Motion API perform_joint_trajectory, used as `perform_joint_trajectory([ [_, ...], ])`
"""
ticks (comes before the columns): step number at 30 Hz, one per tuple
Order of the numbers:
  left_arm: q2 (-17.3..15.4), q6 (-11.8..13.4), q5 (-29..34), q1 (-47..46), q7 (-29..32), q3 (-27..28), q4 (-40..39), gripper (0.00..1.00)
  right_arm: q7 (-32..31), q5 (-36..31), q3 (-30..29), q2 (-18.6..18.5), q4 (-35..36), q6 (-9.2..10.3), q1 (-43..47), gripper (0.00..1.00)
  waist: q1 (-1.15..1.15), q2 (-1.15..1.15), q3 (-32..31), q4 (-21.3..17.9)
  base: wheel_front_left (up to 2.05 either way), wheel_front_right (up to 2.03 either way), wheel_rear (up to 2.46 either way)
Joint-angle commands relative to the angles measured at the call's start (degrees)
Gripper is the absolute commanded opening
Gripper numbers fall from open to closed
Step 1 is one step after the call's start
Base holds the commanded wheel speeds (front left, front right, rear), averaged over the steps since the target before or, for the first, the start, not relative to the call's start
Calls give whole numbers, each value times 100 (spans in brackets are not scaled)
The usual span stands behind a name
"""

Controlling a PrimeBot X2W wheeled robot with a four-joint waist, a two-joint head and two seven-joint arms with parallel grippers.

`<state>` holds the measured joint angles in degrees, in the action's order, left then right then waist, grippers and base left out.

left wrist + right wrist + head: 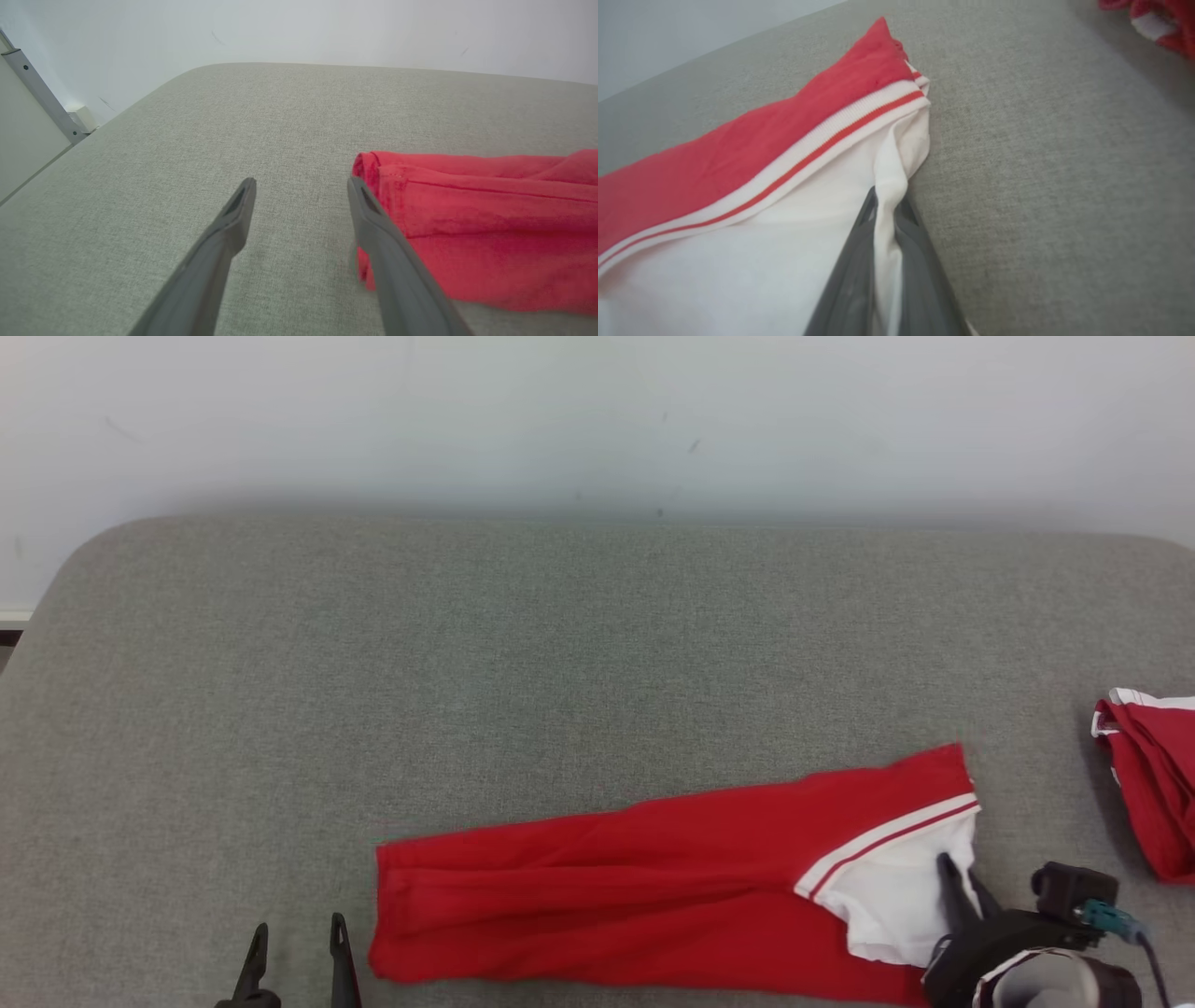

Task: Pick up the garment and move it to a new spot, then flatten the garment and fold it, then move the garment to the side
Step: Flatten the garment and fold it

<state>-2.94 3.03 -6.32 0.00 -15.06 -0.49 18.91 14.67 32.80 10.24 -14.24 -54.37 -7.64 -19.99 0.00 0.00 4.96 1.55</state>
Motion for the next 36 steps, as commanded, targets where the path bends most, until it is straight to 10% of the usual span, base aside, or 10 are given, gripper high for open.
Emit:
perform_joint_trajectory([
  [1, 7, 9, -16, 34, -13, -20, -28, 100, 18, 3, -176, -159, -105, 32, 56, 0, 0, 0, -3, -13, 0, 0, 0],
  [12, 6, 43, -95, 11, -13, -86, -28, 100, 51, -443, -603, 170, 1076, 25, 402, 0, 0, 0, 35, -169, 0, 0, 0],
  [36, 6, 42, -215, -195, -13, -525, 62, 100, -430, 942, 2918, 358, 3213, 25, 51, 0, 0, 0, 188, 407, 0, 0, 0],
])
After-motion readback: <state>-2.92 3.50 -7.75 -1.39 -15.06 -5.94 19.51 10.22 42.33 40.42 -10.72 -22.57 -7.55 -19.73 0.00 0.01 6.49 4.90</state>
